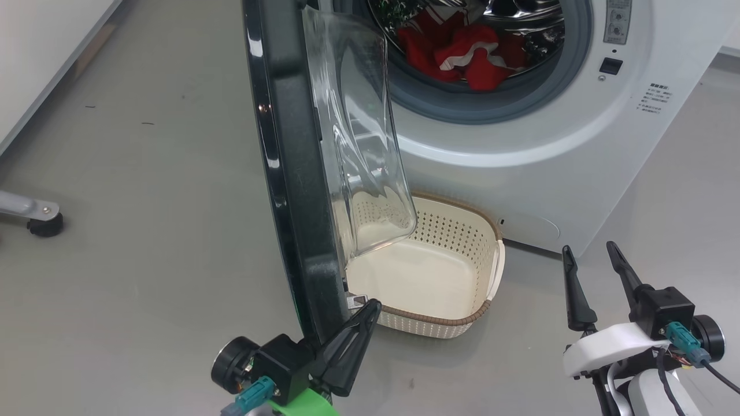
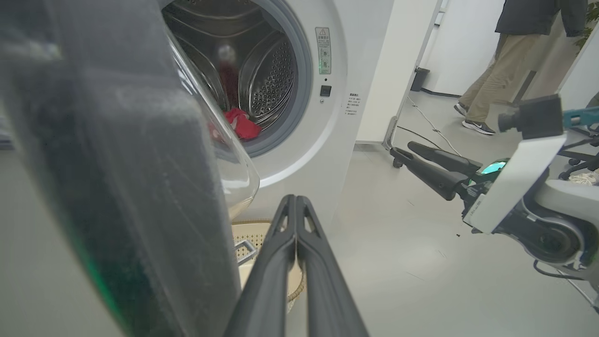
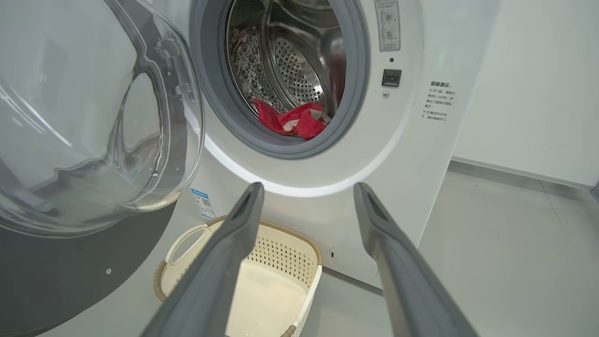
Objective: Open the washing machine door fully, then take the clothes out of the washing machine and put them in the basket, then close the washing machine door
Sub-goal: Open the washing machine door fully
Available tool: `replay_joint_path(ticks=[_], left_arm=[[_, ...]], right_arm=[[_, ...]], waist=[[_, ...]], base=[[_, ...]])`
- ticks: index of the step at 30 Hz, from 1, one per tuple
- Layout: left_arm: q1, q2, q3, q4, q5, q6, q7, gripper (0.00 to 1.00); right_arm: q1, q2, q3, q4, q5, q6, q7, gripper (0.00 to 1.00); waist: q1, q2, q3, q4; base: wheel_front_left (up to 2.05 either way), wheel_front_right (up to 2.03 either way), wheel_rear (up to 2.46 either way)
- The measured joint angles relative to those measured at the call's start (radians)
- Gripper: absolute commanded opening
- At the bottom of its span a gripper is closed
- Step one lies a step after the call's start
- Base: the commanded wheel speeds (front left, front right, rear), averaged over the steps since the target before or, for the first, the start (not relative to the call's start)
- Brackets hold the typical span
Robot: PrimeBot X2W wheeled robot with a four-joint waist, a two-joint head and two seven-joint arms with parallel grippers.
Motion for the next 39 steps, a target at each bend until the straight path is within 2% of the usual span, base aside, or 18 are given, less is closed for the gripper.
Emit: replay_joint_path(ticks=[16,33,39], left_arm=[[0.001,0.000,0.030,0.058,-0.001,0.028,-0.001,0.00],[0.001,-0.011,0.075,0.094,0.001,0.079,-0.037,0.00],[0.003,-0.010,0.109,0.110,0.002,0.111,-0.052,0.00]], right_arm=[[-0.001,0.007,-0.014,0.005,-0.009,0.010,0.000,1.00],[-0.002,0.010,-0.033,0.012,-0.010,0.022,0.000,1.00],[-0.002,0.012,-0.036,0.013,-0.010,0.023,0.000,1.00]], waist=[[0.0000,0.0000,0.011,0.004],[0.0000,0.0000,0.005,0.009],[0.0000,0.0000,0.002,0.011]], base=[[0.00,0.00,0.00],[0.00,0.00,0.00],[0.00,0.00,0.00]])
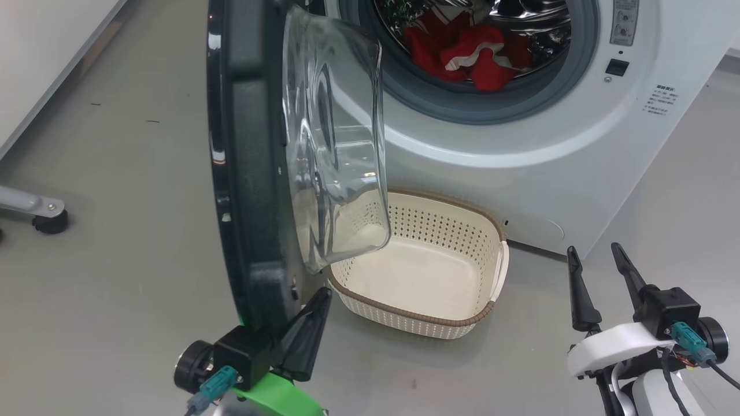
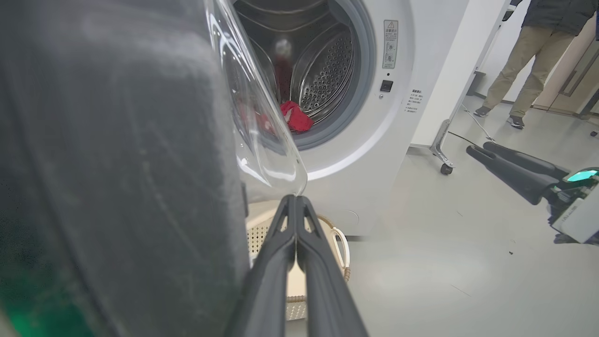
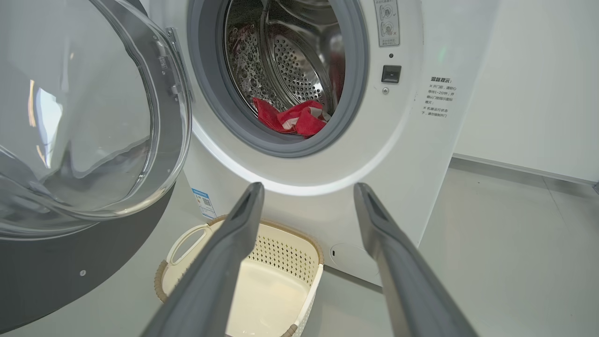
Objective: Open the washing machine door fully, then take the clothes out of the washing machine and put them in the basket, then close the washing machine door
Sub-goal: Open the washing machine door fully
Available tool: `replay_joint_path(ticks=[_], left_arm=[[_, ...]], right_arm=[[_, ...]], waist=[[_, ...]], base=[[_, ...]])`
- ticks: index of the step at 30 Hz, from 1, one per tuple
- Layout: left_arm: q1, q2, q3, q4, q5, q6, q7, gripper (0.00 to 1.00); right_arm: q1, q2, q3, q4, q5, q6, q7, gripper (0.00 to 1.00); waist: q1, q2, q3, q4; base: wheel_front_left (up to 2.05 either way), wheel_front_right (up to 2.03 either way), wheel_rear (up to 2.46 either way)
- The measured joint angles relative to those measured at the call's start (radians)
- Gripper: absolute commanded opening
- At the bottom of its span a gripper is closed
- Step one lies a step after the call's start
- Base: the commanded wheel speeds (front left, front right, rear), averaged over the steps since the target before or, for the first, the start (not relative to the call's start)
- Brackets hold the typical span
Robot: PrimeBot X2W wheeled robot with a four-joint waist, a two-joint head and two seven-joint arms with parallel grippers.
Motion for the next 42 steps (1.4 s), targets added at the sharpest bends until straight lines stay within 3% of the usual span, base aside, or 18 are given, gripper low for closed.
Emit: replay_joint_path(ticks=[18,42], left_arm=[[0.016,0.021,0.184,0.048,-0.002,0.075,-0.069,0.00],[-0.022,0.045,0.443,0.146,-0.058,0.091,-0.139,0.00]], right_arm=[[0.000,0.003,-0.013,0.000,-0.009,0.008,0.000,1.00],[-0.015,0.006,-0.031,-0.006,-0.038,0.018,0.000,1.00]], waist=[[0.0000,0.0000,-0.001,0.004],[0.0000,0.0000,0.046,0.003]], base=[[0.00,0.00,0.00],[0.00,0.00,0.00]])
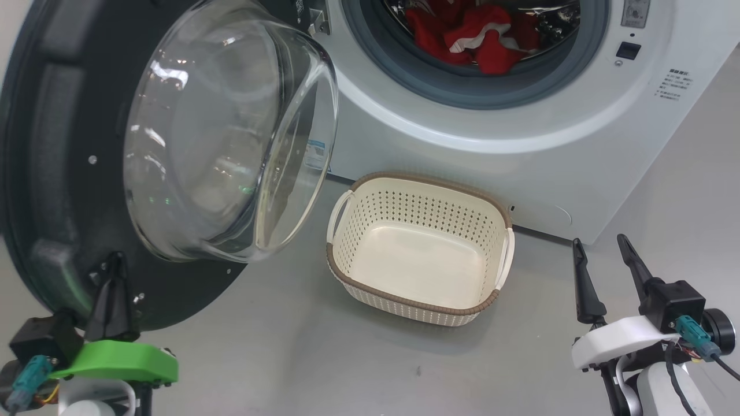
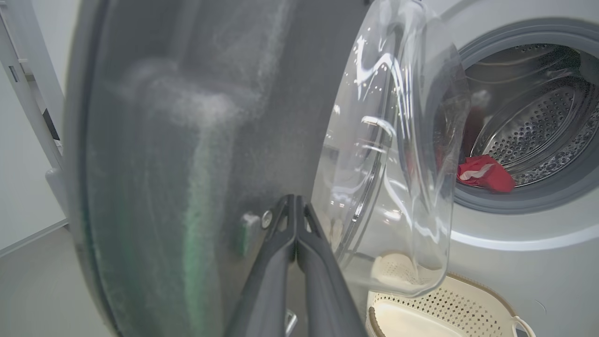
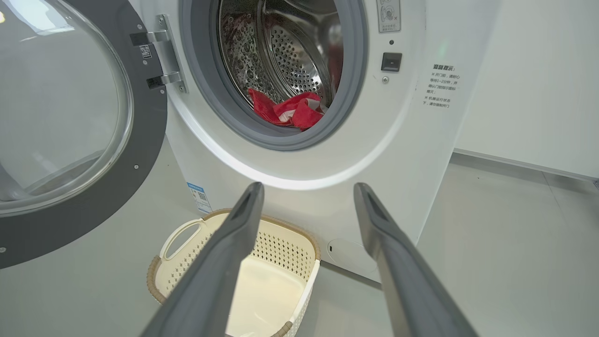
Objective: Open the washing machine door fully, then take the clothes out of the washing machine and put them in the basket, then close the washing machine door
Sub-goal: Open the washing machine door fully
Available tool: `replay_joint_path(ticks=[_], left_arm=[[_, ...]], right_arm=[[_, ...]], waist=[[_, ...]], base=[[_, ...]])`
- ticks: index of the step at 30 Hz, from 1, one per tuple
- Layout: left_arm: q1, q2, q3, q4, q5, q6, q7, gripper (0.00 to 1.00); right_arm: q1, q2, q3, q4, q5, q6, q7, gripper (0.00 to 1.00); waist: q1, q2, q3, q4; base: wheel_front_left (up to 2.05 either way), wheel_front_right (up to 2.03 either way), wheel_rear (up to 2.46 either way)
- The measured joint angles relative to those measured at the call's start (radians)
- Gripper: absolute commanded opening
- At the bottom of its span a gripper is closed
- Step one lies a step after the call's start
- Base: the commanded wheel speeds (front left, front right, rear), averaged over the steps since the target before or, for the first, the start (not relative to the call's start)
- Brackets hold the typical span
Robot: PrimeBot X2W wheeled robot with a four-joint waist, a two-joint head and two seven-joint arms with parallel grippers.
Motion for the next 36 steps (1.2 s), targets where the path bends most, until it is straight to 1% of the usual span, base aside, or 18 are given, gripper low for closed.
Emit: replay_joint_path(ticks=[13,16,19,29,32,36], left_arm=[[-0.055,0.005,0.106,0.055,-0.023,0.000,-0.027,0.00],[-0.069,0.009,0.129,0.074,-0.027,0.000,-0.029,0.00],[-0.079,0.012,0.150,0.093,-0.033,0.001,-0.032,0.00],[-0.109,0.012,0.166,0.139,-0.036,0.002,-0.043,0.00],[-0.108,0.011,0.165,0.154,-0.035,0.002,-0.047,0.00],[-0.104,0.010,0.150,0.155,-0.006,0.002,-0.048,0.00]], right_arm=[[-0.027,-0.007,-0.006,-0.006,-0.013,0.001,0.000,1.00],[-0.031,-0.009,-0.008,-0.006,-0.014,0.009,0.000,1.00],[-0.035,-0.009,-0.009,-0.006,-0.015,0.009,0.000,1.00],[-0.046,-0.011,-0.014,-0.003,-0.021,0.011,0.000,1.00],[-0.047,-0.011,-0.014,0.003,-0.021,0.018,0.000,1.00],[-0.047,-0.010,-0.013,0.008,-0.021,0.018,0.000,1.00]], waist=[[0.0000,-0.0001,0.043,-0.008],[0.0000,0.0000,0.052,-0.010],[0.0000,0.0000,0.059,-0.011],[0.0000,0.0000,0.064,-0.017],[0.0000,0.0000,0.059,-0.019],[0.0000,0.0000,0.043,-0.023]], base=[[0.00,0.00,0.00],[0.00,0.00,0.00],[0.00,0.00,0.00],[0.00,0.00,0.00],[0.00,0.00,0.00],[0.00,0.00,0.00]])
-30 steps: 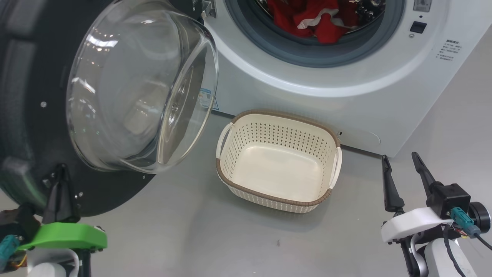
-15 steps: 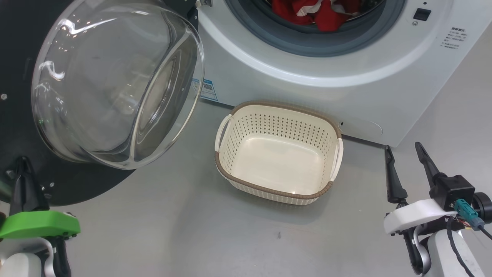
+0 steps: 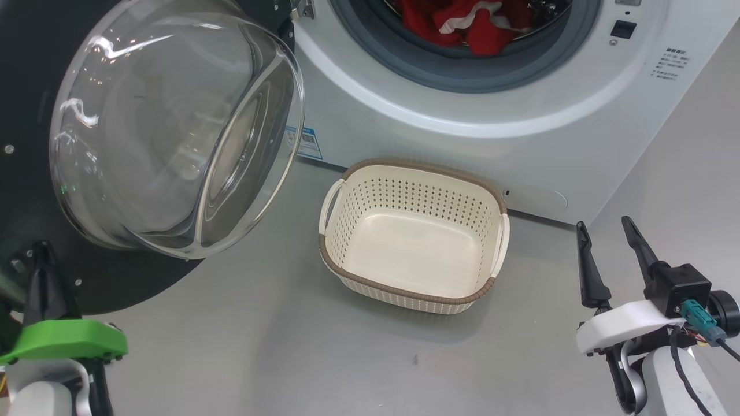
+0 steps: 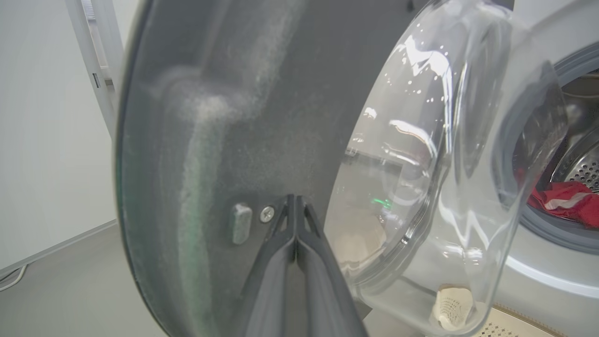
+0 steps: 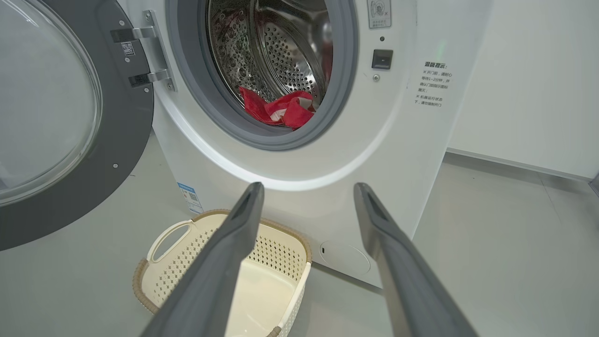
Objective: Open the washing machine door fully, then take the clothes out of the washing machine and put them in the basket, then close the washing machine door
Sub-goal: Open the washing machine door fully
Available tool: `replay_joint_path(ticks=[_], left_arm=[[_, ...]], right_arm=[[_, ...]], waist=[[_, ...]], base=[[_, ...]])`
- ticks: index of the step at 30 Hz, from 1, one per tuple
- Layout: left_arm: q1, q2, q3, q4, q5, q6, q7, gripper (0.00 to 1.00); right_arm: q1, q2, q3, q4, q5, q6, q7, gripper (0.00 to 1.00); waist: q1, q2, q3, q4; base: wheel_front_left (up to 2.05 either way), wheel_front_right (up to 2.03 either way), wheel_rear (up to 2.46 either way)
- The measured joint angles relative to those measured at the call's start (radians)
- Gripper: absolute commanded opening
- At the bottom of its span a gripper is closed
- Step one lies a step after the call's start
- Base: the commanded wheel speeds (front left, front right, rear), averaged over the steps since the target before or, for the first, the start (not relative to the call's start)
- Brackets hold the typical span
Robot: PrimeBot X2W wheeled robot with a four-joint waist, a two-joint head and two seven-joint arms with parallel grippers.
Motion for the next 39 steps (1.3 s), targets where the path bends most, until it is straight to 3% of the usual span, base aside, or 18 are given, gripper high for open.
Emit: replay_joint_path(ticks=[13,26,27,28,29,30,39], left_arm=[[0.098,-0.033,-0.073,-0.079,0.058,-0.003,0.000,0.00],[0.168,-0.045,-0.165,-0.177,0.087,-0.049,0.000,0.00],[0.170,-0.048,-0.175,-0.183,0.087,-0.056,0.000,0.19],[0.171,-0.051,-0.186,-0.187,0.087,-0.060,0.000,0.49],[0.173,-0.054,-0.196,-0.190,0.087,-0.066,0.000,0.89],[0.178,-0.057,-0.205,-0.196,0.087,-0.070,0.000,1.00],[0.193,-0.058,-0.240,-0.224,0.097,-0.081,0.005,1.00]], right_arm=[[0.007,0.005,0.000,0.016,0.008,0.003,0.000,1.00],[0.009,0.012,0.039,0.012,0.010,0.009,0.000,1.00],[0.010,0.013,0.043,0.011,0.012,0.009,0.000,1.00],[0.010,0.013,0.046,0.011,0.016,0.009,0.000,1.00],[0.010,0.013,0.048,0.011,0.017,0.012,0.000,1.00],[0.010,0.013,0.050,0.010,0.018,0.013,0.000,1.00],[0.013,0.015,0.075,0.010,0.028,0.014,0.000,1.00]], waist=[[0.0000,0.0000,-0.054,-0.006],[0.0000,0.0000,-0.078,-0.051],[0.0000,0.0000,-0.080,-0.057],[0.0000,0.0000,-0.081,-0.063],[0.0000,0.0000,-0.083,-0.069],[0.0000,0.0000,-0.084,-0.076],[0.0000,0.0000,-0.092,-0.152]], base=[[0.00,0.00,0.00],[0.00,0.00,0.00],[0.00,0.00,0.00],[0.00,0.00,0.00],[0.00,0.00,0.00],[0.00,0.00,0.00],[0.00,0.00,0.00]])
